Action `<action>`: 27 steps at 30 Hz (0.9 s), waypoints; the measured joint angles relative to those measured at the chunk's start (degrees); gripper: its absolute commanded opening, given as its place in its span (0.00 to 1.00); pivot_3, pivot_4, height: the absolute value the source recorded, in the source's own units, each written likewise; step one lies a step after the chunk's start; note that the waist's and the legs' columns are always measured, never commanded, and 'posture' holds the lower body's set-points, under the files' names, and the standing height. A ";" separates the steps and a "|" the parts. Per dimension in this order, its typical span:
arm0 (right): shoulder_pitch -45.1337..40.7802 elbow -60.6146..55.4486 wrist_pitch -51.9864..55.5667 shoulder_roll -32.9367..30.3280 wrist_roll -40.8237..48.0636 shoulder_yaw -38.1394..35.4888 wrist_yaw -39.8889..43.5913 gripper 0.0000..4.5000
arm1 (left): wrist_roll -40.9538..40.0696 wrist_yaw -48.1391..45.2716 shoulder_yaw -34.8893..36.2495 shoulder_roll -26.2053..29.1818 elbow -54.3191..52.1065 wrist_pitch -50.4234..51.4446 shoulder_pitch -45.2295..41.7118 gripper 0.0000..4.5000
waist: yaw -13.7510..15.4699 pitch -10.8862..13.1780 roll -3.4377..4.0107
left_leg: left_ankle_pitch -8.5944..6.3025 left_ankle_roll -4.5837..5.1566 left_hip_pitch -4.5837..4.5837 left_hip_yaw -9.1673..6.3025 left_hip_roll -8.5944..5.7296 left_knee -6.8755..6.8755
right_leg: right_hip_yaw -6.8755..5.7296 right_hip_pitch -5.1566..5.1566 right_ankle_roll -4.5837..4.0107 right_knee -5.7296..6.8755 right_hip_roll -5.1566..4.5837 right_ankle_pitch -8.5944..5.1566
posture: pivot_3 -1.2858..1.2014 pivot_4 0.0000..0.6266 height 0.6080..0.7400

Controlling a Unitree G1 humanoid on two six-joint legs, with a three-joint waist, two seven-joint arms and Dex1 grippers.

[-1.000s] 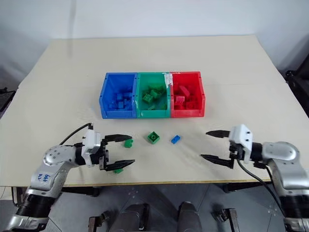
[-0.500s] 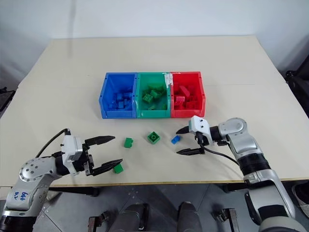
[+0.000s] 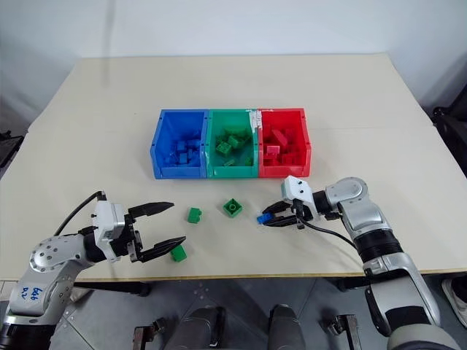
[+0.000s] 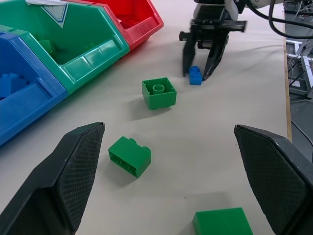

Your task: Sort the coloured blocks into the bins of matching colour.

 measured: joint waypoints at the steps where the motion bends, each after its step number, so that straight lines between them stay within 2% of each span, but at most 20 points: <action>1: 0.37 -0.58 0.52 -0.09 0.14 -0.11 0.09 0.09 | -0.01 0.08 0.05 -0.01 0.01 -0.01 0.00 1.00 | 0.00 0.00 0.00 | 0.00 0.00 0.00 0.00 -0.01 0.00 | 0.00 0.00 0.00 0.00 0.00 0.00 | 0.52 0.24 1.00; 4: 1.44 -3.20 3.03 -0.15 1.16 -0.35 -0.07 0.09 | -0.20 0.84 1.12 -0.28 -0.01 -0.03 0.64 1.00 | 0.00 0.00 0.00 | 0.00 0.00 -0.01 0.00 0.01 -0.01 | 0.00 -0.02 0.00 0.00 0.00 0.00 | 0.52 0.24 1.00; 7: 1.13 -8.35 10.08 1.18 3.89 -1.63 -2.46 0.09 | -0.56 2.66 3.16 -1.35 -0.44 -0.05 3.25 1.00 | -0.44 0.00 0.00 | -0.04 -0.07 0.00 0.03 0.19 -0.03 | 0.02 -0.05 -0.02 0.01 0.04 -0.01 | 0.52 0.24 1.00; 11: -3.02 -14.55 21.50 6.08 7.28 -2.76 -9.02 0.09 | -1.31 6.87 6.39 -4.08 -2.34 -0.02 7.43 1.00 | -1.01 0.00 0.01 | -0.06 -0.10 -0.01 0.02 0.24 -0.03 | 0.01 -0.10 -0.05 0.04 0.06 -0.02 | 0.52 0.24 1.00; 15: -11.49 -14.91 27.31 13.83 7.13 -2.75 -17.93 0.09 | -2.36 11.68 10.03 -7.71 -5.07 -0.08 12.06 1.00 | -1.40 0.00 0.01 | -0.09 -0.13 -0.01 0.02 0.25 -0.05 | 0.02 -0.17 -0.08 0.08 0.07 -0.04 | 0.52 0.24 1.00; 21: -22.09 -0.38 22.79 25.69 1.87 -1.93 -29.79 0.09 | -2.33 14.49 11.91 -9.42 -6.16 -0.43 15.73 1.00 | -1.29 0.00 0.00 | -0.11 -0.08 -0.02 -0.01 0.16 -0.01 | 0.03 -0.17 -0.13 0.16 0.05 -0.02 | 0.52 0.24 1.00; 26: -29.45 15.48 13.27 31.71 -4.02 -0.95 -38.86 0.09 | -2.32 15.36 12.42 -9.59 -6.23 -1.39 15.94 1.00 | -1.68 0.00 0.00 | -0.12 -0.10 -0.02 0.02 0.19 -0.09 | 0.01 -0.36 -0.20 0.62 0.07 -0.03 | 0.52 0.24 1.00; 27: -30.43 17.86 11.55 32.33 -4.55 -1.10 -40.00 0.25 | -2.32 15.46 12.43 -9.59 -6.23 -1.41 15.98 1.00 | -1.70 0.00 0.00 | -0.13 -0.11 -0.02 0.02 0.19 -0.10 | 0.01 -0.40 -0.21 0.64 0.07 -0.03 | 0.52 0.24 1.00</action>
